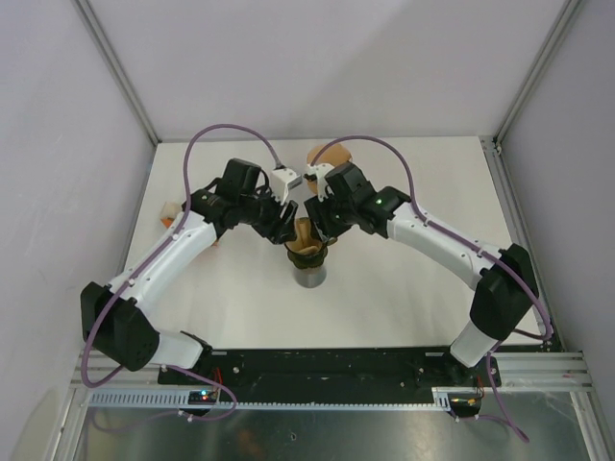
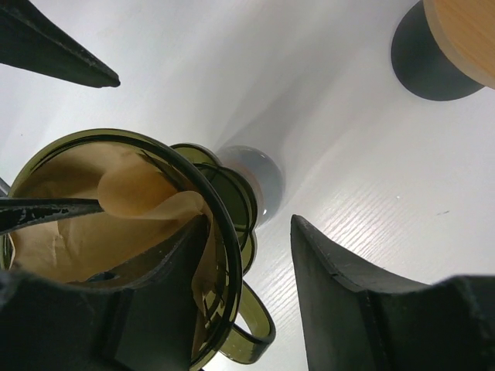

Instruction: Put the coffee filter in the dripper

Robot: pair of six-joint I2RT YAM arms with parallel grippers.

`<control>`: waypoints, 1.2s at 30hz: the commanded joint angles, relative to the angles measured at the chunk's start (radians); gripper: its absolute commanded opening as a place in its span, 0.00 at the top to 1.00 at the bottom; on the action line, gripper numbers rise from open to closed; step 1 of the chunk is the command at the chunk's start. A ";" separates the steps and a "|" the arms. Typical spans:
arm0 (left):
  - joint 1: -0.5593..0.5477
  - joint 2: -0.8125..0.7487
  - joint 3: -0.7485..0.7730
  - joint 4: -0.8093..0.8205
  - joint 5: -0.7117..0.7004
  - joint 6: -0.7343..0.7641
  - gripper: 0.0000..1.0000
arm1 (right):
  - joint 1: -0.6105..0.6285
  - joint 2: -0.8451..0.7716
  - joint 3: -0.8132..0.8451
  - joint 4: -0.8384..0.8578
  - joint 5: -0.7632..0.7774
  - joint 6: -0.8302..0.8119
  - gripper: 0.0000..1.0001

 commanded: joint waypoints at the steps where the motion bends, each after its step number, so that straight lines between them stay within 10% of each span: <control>1: -0.009 -0.011 -0.032 0.003 -0.019 0.048 0.39 | 0.010 0.034 -0.005 -0.030 0.091 -0.013 0.49; 36: 0.005 -0.044 0.036 0.015 0.006 0.016 0.36 | 0.011 -0.011 0.012 -0.047 0.130 -0.002 0.53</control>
